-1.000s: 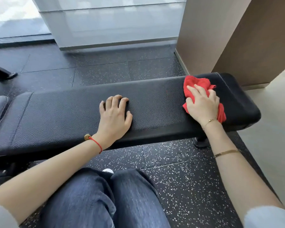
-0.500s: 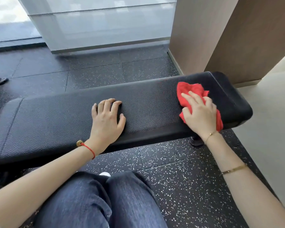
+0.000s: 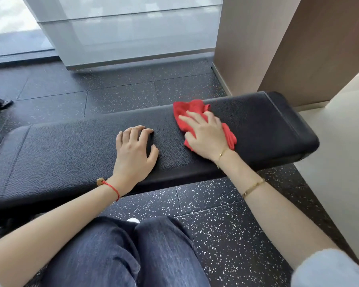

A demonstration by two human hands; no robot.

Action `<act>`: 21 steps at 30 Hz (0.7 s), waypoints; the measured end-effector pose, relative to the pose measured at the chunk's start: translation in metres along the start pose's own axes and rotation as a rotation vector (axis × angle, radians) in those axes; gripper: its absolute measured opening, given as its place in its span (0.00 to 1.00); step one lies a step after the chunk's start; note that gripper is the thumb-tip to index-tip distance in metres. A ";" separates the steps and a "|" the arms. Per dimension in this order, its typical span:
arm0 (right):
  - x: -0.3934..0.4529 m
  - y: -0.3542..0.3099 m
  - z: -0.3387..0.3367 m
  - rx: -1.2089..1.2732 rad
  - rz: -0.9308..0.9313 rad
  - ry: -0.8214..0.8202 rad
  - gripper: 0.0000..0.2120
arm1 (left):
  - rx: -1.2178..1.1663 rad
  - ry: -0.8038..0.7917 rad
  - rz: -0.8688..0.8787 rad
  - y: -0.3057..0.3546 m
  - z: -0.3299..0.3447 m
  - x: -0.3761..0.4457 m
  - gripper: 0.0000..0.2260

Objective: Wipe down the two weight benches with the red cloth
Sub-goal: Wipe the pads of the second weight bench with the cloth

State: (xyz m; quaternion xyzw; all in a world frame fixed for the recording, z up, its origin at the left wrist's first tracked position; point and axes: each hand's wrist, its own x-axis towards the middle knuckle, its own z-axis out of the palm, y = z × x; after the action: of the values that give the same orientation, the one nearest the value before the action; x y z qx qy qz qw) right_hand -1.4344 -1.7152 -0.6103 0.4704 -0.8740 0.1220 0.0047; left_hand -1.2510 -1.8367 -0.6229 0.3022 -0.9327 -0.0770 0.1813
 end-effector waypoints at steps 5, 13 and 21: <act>-0.039 0.023 -0.005 0.029 -0.018 0.103 0.26 | 0.018 -0.027 0.000 0.000 -0.001 -0.001 0.20; 0.018 0.064 -0.009 -0.002 0.292 0.121 0.23 | 0.034 -0.021 -0.009 0.004 -0.001 0.000 0.20; 0.011 -0.048 0.016 0.021 -0.113 -0.001 0.24 | 0.078 0.067 -0.046 0.005 0.001 -0.005 0.16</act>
State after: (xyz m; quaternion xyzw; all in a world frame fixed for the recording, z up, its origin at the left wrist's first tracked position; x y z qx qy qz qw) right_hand -1.3993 -1.7529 -0.6143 0.5192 -0.8446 0.1303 0.0063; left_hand -1.2506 -1.8298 -0.6235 0.3327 -0.9212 -0.0345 0.1986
